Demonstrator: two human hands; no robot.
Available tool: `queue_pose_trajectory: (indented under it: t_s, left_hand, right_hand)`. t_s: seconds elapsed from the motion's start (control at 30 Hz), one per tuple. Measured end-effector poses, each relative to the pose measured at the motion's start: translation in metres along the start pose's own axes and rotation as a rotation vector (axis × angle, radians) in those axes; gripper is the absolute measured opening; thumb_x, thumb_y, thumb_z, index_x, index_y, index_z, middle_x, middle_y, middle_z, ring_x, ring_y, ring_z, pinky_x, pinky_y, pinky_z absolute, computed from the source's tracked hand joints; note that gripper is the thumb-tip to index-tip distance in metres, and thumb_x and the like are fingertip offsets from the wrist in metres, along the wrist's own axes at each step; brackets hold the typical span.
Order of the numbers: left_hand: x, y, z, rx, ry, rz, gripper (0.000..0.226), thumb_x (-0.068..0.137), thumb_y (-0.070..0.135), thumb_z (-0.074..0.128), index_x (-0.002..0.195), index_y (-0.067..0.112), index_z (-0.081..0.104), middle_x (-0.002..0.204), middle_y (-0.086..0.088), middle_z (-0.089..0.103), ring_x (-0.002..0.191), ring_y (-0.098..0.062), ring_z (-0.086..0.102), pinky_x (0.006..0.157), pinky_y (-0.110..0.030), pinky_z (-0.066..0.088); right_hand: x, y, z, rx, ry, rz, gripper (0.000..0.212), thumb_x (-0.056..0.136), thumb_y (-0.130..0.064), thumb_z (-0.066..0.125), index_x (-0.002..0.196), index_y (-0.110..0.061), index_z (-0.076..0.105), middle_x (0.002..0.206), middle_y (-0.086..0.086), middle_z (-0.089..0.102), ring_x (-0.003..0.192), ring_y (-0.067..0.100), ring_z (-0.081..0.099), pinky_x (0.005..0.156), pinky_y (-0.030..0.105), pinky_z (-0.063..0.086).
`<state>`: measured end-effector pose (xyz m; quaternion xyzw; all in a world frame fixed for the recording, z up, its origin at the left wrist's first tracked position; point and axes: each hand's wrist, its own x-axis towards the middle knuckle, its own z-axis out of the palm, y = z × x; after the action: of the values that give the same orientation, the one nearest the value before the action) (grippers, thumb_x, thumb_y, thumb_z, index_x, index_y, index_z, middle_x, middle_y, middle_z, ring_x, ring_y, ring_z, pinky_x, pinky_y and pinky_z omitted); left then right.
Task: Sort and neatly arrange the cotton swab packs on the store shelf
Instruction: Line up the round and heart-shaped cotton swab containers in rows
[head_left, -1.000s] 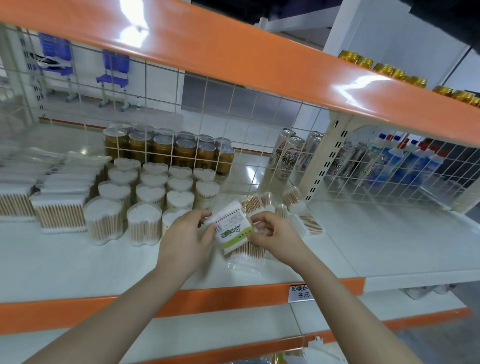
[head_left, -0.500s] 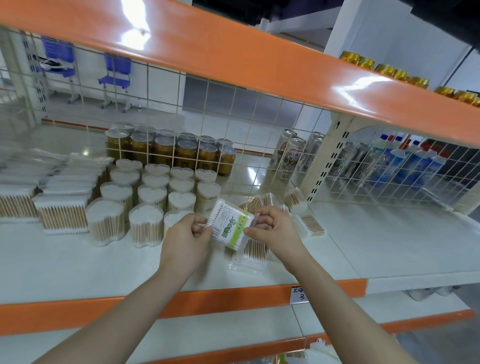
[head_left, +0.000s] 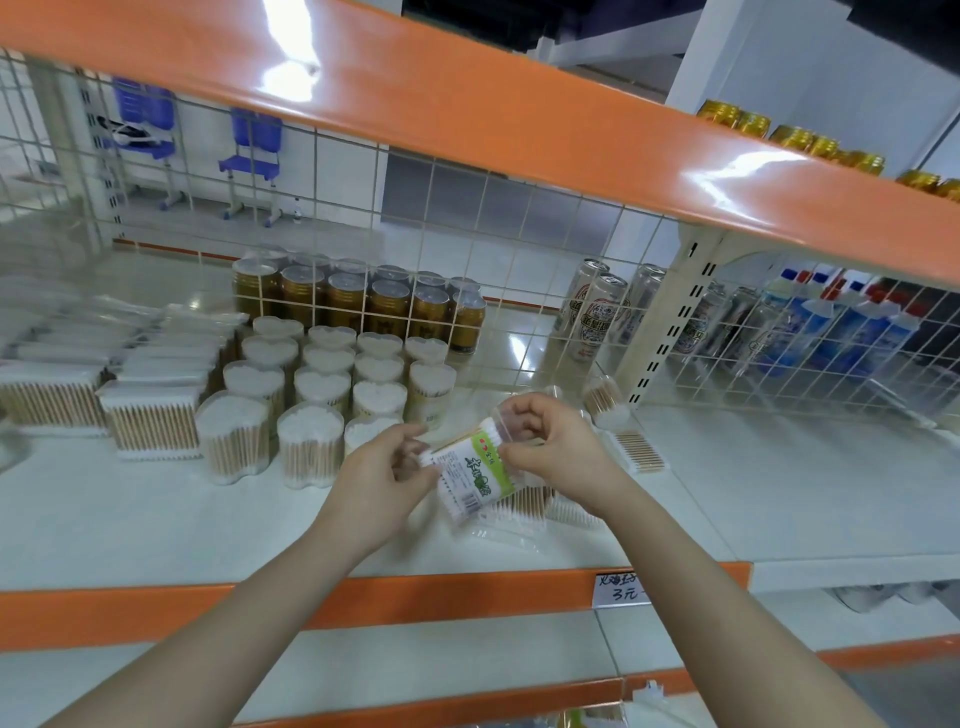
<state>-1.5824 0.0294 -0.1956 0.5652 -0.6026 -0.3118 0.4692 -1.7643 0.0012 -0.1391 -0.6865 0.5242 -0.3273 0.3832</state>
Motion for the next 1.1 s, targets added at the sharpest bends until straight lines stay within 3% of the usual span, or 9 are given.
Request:
queue_pose_trajectory:
  t_s: [0.1, 0.23, 0.3, 0.43, 0.57, 0.63, 0.77, 0.93, 1.1]
  left_hand:
    - [-0.001, 0.000, -0.002, 0.026, -0.051, 0.024, 0.026, 0.084, 0.008, 0.065, 0.109, 0.008, 0.066, 0.092, 0.002, 0.064, 0.078, -0.008, 0.058, 0.067, -0.003, 0.041]
    - [-0.004, -0.003, -0.003, 0.043, -0.039, 0.020, 0.017, 0.087, 0.009, 0.061, 0.102, 0.011, 0.070, 0.089, 0.001, 0.070, 0.083, -0.017, 0.065, 0.068, -0.011, 0.043]
    - [-0.005, -0.005, -0.004, 0.022, 0.005, -0.006, 0.016, 0.087, 0.008, 0.060, 0.099, 0.010, 0.070, 0.088, -0.002, 0.071, 0.084, -0.020, 0.064, 0.064, -0.007, 0.040]
    - [-0.007, -0.007, -0.003, -0.041, 0.073, -0.045, 0.014, 0.088, 0.007, 0.058, 0.095, 0.011, 0.069, 0.084, -0.005, 0.069, 0.078, -0.021, 0.061, 0.060, -0.008, 0.039]
    - [-0.008, -0.007, 0.000, -0.118, 0.097, -0.075, 0.012, 0.088, 0.005, 0.058, 0.091, 0.014, 0.065, 0.080, 0.004, 0.065, 0.073, -0.007, 0.057, 0.061, -0.003, 0.040]
    - [-0.008, -0.006, 0.002, -0.147, 0.094, -0.087, 0.012, 0.087, 0.004, 0.059, 0.095, 0.012, 0.062, 0.082, 0.000, 0.064, 0.074, -0.011, 0.057, 0.061, -0.002, 0.040]
    - [-0.009, -0.007, 0.006, -0.151, 0.079, -0.090, 0.019, 0.086, 0.004, 0.060, 0.103, 0.012, 0.059, 0.088, -0.011, 0.064, 0.080, -0.018, 0.058, 0.058, 0.000, 0.038]
    - [-0.011, -0.011, 0.009, -0.109, 0.033, -0.074, 0.021, 0.087, 0.007, 0.059, 0.099, 0.023, 0.054, 0.092, -0.019, 0.065, 0.091, -0.028, 0.060, 0.060, -0.001, 0.035]
    - [-0.011, -0.012, 0.009, -0.112, 0.011, -0.082, 0.021, 0.087, 0.009, 0.058, 0.101, 0.024, 0.054, 0.091, -0.021, 0.064, 0.092, -0.029, 0.060, 0.060, -0.004, 0.036]
  right_hand:
    - [0.003, -0.006, 0.001, -0.064, -0.037, -0.020, 0.029, 0.078, 0.003, 0.065, 0.101, -0.012, 0.059, 0.096, 0.008, 0.064, 0.082, 0.017, 0.057, 0.080, 0.035, 0.053]
    - [0.005, -0.009, 0.002, -0.061, -0.059, -0.038, 0.021, 0.081, -0.001, 0.066, 0.097, -0.015, 0.063, 0.086, -0.003, 0.063, 0.077, 0.009, 0.057, 0.076, 0.025, 0.052]
    - [0.004, -0.008, 0.002, -0.043, -0.085, -0.024, 0.020, 0.083, -0.003, 0.064, 0.098, -0.017, 0.065, 0.088, -0.004, 0.064, 0.079, 0.010, 0.059, 0.076, 0.023, 0.053]
    - [0.001, -0.002, 0.002, -0.062, -0.123, -0.016, 0.023, 0.086, -0.004, 0.061, 0.101, -0.020, 0.064, 0.093, -0.007, 0.066, 0.081, 0.009, 0.062, 0.081, 0.030, 0.052]
    - [-0.001, 0.000, 0.002, -0.097, -0.045, -0.003, 0.024, 0.085, -0.004, 0.061, 0.095, -0.026, 0.063, 0.103, 0.008, 0.067, 0.096, 0.034, 0.061, 0.088, 0.047, 0.051]
    - [-0.001, -0.002, 0.002, -0.079, -0.017, -0.003, 0.028, 0.086, -0.003, 0.060, 0.088, -0.031, 0.061, 0.106, 0.012, 0.066, 0.096, 0.033, 0.062, 0.087, 0.043, 0.052]
    - [0.002, -0.002, 0.002, -0.059, 0.011, -0.017, 0.028, 0.087, -0.006, 0.060, 0.088, -0.033, 0.060, 0.094, 0.021, 0.063, 0.075, 0.019, 0.053, 0.062, 0.020, 0.044]
    - [0.007, -0.001, 0.003, -0.040, 0.044, -0.038, 0.027, 0.087, -0.008, 0.060, 0.086, -0.034, 0.062, 0.082, 0.014, 0.062, 0.077, 0.021, 0.055, 0.075, 0.035, 0.049]
    - [0.009, -0.001, 0.004, -0.025, 0.043, -0.029, 0.020, 0.088, -0.007, 0.059, 0.091, -0.027, 0.063, 0.093, 0.010, 0.067, 0.078, 0.017, 0.059, 0.076, 0.029, 0.051]
